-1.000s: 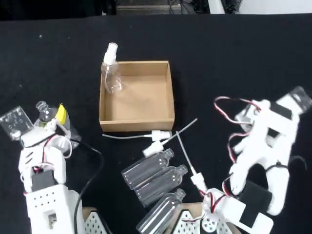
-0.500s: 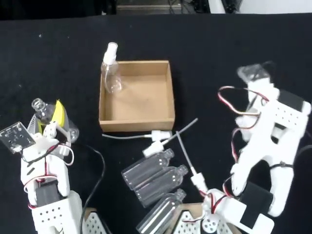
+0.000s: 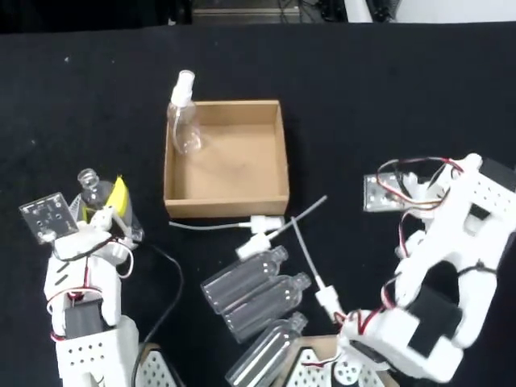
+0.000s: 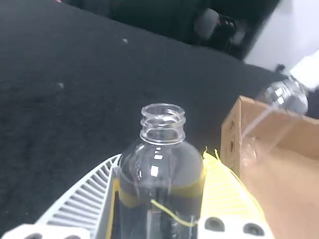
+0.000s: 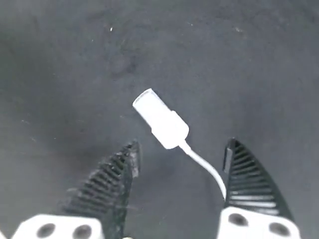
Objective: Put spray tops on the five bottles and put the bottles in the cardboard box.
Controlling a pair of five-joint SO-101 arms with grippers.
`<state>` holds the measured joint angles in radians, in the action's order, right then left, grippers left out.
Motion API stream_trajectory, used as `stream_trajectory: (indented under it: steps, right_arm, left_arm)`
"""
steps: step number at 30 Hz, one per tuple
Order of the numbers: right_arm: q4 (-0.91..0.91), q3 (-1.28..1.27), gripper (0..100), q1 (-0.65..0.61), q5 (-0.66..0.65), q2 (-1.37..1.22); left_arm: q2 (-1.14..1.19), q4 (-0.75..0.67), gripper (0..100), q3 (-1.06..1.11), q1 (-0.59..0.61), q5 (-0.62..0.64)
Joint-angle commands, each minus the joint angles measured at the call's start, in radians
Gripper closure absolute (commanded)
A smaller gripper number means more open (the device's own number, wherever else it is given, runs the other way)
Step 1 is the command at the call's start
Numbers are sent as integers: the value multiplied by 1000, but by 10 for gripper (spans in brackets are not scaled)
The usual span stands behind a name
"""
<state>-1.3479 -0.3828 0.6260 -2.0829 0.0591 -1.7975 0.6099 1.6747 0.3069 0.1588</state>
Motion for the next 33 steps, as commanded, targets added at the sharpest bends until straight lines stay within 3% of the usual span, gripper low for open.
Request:
stream_trajectory:
  steps: [1, 12, 17, 20, 27, 33]
  right_arm:
    - [57, 5, 750, 29, -41, -42]
    - [66, -19, 750, 167, -219, -91]
    - [66, -50, 750, 127, -204, -94]
    - [89, -54, 750, 78, -121, -96]
    - [365, -194, 750, 54, -63, -127]
    - [427, -236, 771, 78, -25, -127]
  left_arm:
    - [-21, -6, 970, -21, -18, -18]
    - [-21, -9, 970, -21, -18, -23]
    - [-21, -9, 970, -21, -18, -23]
    - [-21, -9, 970, -21, -18, -23]
    - [-21, -3, 970, -25, -18, -25]
    - [-21, -5, 970, -25, -18, -25]
